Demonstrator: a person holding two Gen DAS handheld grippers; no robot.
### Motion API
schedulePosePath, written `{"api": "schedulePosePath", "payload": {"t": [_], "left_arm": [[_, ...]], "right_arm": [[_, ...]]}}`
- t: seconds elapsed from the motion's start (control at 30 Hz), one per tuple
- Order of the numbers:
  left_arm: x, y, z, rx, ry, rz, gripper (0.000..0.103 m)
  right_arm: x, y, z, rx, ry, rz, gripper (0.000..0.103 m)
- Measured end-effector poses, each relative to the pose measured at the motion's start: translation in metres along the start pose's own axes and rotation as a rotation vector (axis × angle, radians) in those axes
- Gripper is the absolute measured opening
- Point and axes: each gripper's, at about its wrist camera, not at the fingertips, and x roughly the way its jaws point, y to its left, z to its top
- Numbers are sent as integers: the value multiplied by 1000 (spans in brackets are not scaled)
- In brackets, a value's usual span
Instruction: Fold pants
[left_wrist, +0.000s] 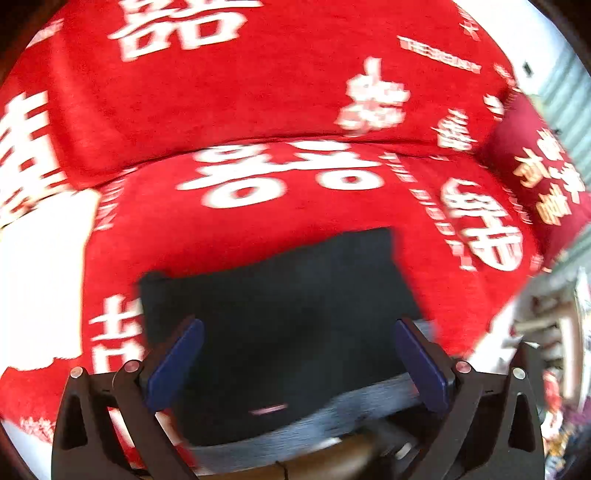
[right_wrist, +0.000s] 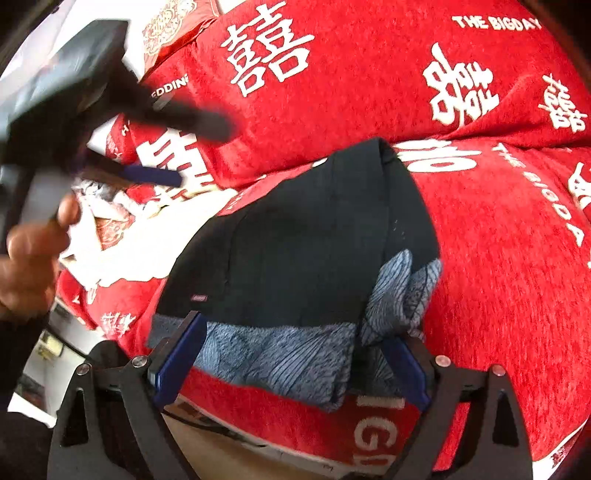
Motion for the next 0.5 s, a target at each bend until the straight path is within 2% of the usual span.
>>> {"api": "schedulePosePath", "payload": {"t": [0.03,0.07,0.13,0.17,0.23,0.3,0.37,0.43,0.5], "left_arm": [[4,12,-7,-17,10,31,102],[10,26,-15,-46,12,85,102],[16,51,-32,-94,-12,203,102],[18,59,-38,-112,-23,238,102],[27,75,-50,-158,-22,255,102],[42,86,-60,-194,14,241,102],[50,87,-66,-205,13,241,102],[51,84,-69,-204,-15,248,102],[52,79,-70,-187,-43,266,102]], "right_arm": [[7,3,-1,-40,34,-53,68],[12,3,0,-54,73,-67,36],[2,-3,5,21,59,-38,31],[-4,-6,7,43,43,-38,28],[-12,-15,11,112,22,-52,29],[-7,-27,9,188,63,-64,52],[-10,-33,6,215,76,-49,53],[-24,-27,3,180,75,-87,54],[-25,-21,0,158,106,-71,54]]}}
